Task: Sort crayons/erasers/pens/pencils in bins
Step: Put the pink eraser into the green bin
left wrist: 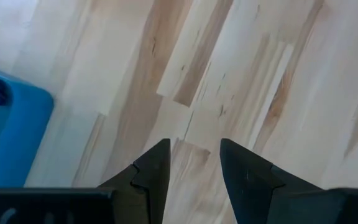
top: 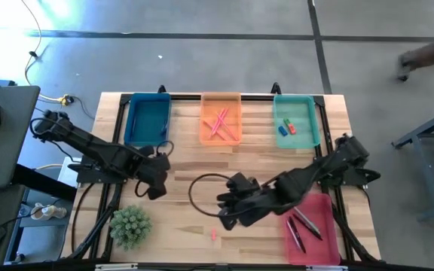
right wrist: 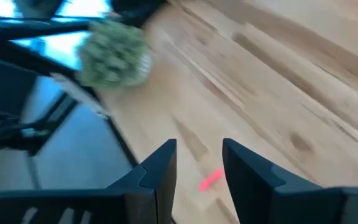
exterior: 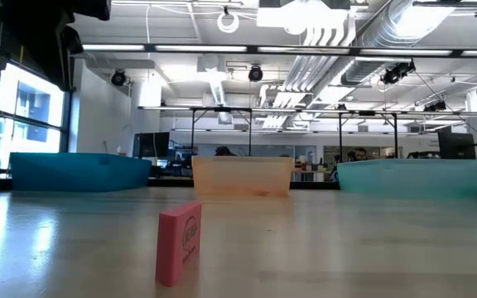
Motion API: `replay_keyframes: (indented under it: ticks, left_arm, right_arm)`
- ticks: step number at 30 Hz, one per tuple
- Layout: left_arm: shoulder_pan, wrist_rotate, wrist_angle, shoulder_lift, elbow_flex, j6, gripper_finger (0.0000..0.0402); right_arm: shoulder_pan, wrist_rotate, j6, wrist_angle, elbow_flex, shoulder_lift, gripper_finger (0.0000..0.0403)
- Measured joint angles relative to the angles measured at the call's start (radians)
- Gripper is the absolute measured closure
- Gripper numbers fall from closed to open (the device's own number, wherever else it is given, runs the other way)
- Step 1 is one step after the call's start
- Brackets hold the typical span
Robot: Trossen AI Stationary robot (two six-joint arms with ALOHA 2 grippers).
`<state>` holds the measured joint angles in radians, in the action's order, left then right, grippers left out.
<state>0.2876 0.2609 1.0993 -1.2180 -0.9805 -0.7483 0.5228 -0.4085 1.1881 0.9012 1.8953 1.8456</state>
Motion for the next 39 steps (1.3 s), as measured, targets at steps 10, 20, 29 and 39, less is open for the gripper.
replay_keyframes:
  ticks: [10, 20, 29, 39]
  left_arm:
    - [-0.071, -0.038, 0.004, 0.031, 0.002, 0.068, 0.0273]
    - [-0.187, -0.050, 0.011, 0.036, 0.002, 0.238, 0.0273]
    - [-0.317, -0.051, 0.102, 0.042, 0.002, 0.367, 0.0273]
    - [-0.433, -0.041, 0.123, 0.112, 0.002, 0.438, 0.0273]
  right_arm:
    - [-0.002, 0.111, 0.251, 0.224, 0.212, 0.231, 0.0281]
    - [0.007, 0.175, 0.524, 0.207, 0.218, 0.337, 0.0281]
    - [0.016, 0.217, 0.656, 0.078, 0.218, 0.417, 0.0281]
    - [0.015, 0.257, 0.694, 0.025, 0.218, 0.493, 0.0281]
